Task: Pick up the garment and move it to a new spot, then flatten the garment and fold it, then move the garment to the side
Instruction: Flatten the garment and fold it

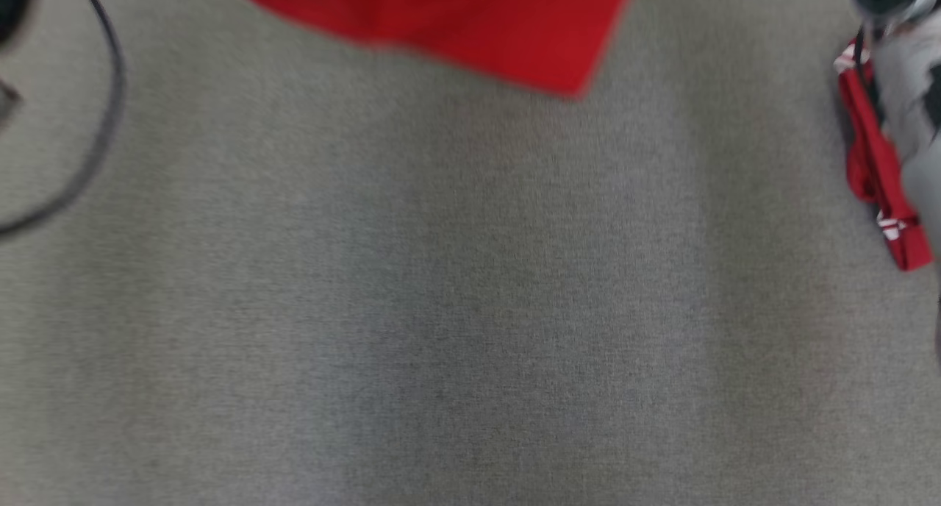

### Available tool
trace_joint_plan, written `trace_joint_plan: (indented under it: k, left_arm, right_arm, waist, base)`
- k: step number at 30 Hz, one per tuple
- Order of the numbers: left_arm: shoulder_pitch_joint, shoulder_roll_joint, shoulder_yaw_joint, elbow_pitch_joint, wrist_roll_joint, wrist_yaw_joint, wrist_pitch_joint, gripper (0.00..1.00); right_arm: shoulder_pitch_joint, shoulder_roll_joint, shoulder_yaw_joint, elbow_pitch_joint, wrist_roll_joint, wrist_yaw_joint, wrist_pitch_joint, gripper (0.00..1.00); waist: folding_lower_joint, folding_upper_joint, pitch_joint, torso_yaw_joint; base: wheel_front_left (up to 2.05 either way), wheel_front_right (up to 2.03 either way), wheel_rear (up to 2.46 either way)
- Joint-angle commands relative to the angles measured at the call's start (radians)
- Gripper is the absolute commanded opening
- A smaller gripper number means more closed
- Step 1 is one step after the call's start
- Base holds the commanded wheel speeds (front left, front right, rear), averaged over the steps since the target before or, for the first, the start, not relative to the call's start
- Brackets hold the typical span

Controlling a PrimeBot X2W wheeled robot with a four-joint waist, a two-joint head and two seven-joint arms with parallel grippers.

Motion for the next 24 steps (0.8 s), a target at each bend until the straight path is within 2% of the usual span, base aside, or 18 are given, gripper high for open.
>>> trace_joint_plan:
  k: [1,7,12,17,18,21,24]
  left_arm:
    - [-0.080,0.011,-0.018,0.034,-0.011,0.003,-0.009,0.00]
    - [-0.267,0.016,-0.055,0.119,-0.047,0.003,-0.056,0.00]
    - [-0.297,0.019,-0.093,0.154,-0.081,0.003,-0.102,0.00]
    - [-0.224,0.045,-0.144,0.158,-0.107,0.003,-0.152,0.00]
    - [-0.161,0.061,-0.143,0.145,-0.139,0.003,-0.184,0.00]
    - [-0.036,0.095,-0.176,0.088,-0.131,0.003,-0.219,0.00]
    - [0.131,0.103,-0.175,0.008,-0.150,0.049,-0.239,0.00]
  right_arm:
    - [-0.076,0.009,-0.006,0.043,0.013,0.000,-0.012,0.00]
    - [-0.245,0.005,0.003,0.149,0.018,0.000,-0.077,0.00]
    - [-0.271,-0.002,0.044,0.192,0.038,0.000,-0.107,0.00]
    - [-0.204,0.006,0.093,0.189,0.082,0.000,-0.125,0.00]
    - [-0.145,0.024,0.115,0.148,0.141,0.000,-0.129,0.00]
    - [-0.018,-0.008,0.197,0.054,0.195,0.000,-0.151,0.00]
    - [0.138,-0.051,0.254,-0.036,0.267,0.000,-0.173,0.00]
  waist:
    - [-0.0005,-0.0003,0.115,-0.043]
    - [-0.0005,-0.0003,0.123,-0.050]
    - [-0.0005,-0.0003,0.106,-0.057]
    - [-0.0005,-0.0003,0.082,-0.072]
    - [-0.0005,-0.0003,0.060,-0.082]
    - [-0.0005,-0.0003,0.017,-0.090]
    - [-0.0005,-0.0003,-0.041,-0.089]
  base:
    - [0.00,0.00,0.00]
    - [0.00,0.00,0.00]
    - [0.00,0.00,0.00]
    - [0.00,0.00,0.00]
    - [0.00,0.00,0.00]
    - [0.00,0.00,0.00]
    - [0.00,0.00,0.00]
